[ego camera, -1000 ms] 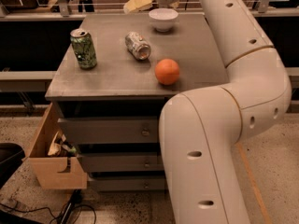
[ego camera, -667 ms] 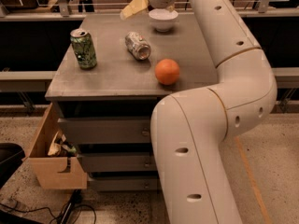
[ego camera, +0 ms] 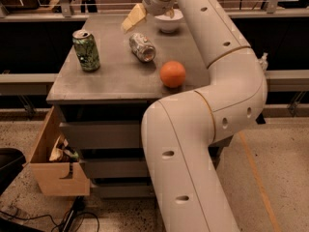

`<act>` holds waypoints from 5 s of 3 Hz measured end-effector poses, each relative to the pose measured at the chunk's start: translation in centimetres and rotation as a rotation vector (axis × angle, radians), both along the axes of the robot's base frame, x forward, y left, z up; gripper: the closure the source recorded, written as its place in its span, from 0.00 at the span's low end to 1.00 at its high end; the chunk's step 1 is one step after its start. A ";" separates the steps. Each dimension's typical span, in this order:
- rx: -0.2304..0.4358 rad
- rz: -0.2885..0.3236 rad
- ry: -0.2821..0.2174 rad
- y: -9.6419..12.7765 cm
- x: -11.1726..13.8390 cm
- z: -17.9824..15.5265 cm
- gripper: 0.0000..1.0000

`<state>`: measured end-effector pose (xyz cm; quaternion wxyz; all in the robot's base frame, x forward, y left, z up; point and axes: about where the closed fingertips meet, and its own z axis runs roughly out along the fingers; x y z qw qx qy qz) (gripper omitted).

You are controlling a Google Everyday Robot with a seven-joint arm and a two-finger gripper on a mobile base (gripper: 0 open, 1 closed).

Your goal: Place 7up can upright

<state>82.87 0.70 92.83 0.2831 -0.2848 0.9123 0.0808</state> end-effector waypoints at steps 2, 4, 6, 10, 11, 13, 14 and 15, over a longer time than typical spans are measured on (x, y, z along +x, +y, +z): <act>-0.126 0.057 0.037 0.5 -0.8 -1.6 0.00; -0.192 0.119 0.039 2.0 -1.2 -1.8 0.00; -0.272 0.142 0.106 2.6 -2.3 -3.6 0.00; -0.238 0.025 0.132 2.5 -1.7 -4.6 0.00; -0.217 0.014 0.154 2.6 -1.7 -5.5 0.00; -0.194 -0.015 0.216 2.5 -1.8 -8.0 0.00; -0.183 -0.013 0.216 2.8 -1.6 -8.4 0.19; -0.177 -0.012 0.204 3.1 -1.1 -8.7 0.41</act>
Offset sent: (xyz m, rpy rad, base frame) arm 0.1298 -0.0074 0.0756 -0.1967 0.0745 0.0996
